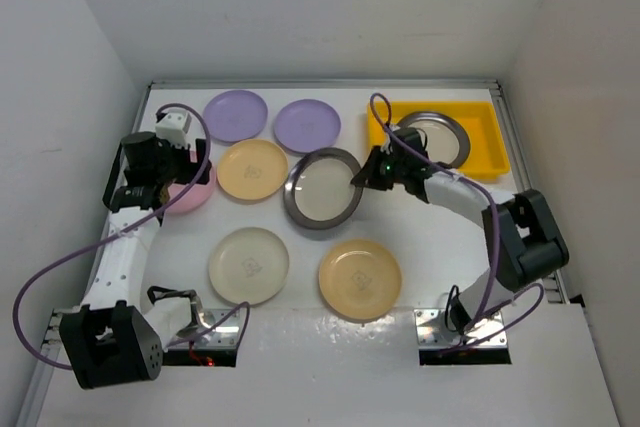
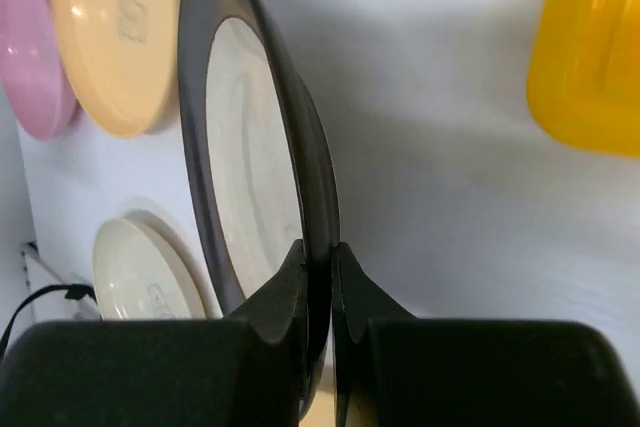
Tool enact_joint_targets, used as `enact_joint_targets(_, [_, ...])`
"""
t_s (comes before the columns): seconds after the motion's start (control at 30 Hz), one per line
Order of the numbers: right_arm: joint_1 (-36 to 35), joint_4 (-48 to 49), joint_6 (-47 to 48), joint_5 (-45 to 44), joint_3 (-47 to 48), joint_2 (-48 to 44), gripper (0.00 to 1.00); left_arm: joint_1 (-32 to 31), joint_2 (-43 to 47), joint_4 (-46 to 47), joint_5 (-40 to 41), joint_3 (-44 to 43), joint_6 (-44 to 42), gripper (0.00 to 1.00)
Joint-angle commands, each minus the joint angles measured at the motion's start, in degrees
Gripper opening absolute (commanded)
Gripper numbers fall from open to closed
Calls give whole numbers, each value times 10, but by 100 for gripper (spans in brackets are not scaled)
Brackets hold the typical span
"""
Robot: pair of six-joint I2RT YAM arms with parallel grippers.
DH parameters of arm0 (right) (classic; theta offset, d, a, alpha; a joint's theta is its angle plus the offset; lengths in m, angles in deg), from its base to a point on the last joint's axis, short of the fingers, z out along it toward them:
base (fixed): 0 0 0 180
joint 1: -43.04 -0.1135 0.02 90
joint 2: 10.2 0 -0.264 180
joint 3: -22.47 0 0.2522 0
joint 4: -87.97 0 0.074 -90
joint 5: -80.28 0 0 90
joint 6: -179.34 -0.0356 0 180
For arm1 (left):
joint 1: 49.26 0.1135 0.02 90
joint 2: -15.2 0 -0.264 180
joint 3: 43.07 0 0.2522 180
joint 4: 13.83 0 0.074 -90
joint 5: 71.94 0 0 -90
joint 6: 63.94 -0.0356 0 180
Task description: Place the plates into the plastic bin on the countertop
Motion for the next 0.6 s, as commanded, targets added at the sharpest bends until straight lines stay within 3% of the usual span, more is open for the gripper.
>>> enact_joint_targets(0.0, [21, -18, 38, -1, 107, -78, 0, 6, -33, 32, -28, -24, -21, 86])
enact_joint_targets(0.13, [148, 21, -44, 42, 149, -86, 0, 6, -80, 44, -34, -41, -21, 83])
enact_joint_targets(0.27, [281, 48, -54, 29, 131, -55, 0, 1, -132, 44, -46, -74, -26, 82])
enact_joint_targets(0.37, [342, 40, -47, 45, 145, -22, 0, -5, -162, 44, -63, -102, -26, 82])
enact_joint_targets(0.57, [385, 43, -32, 48, 190, 53, 0, -5, -231, 44, -81, -152, -32, 82])
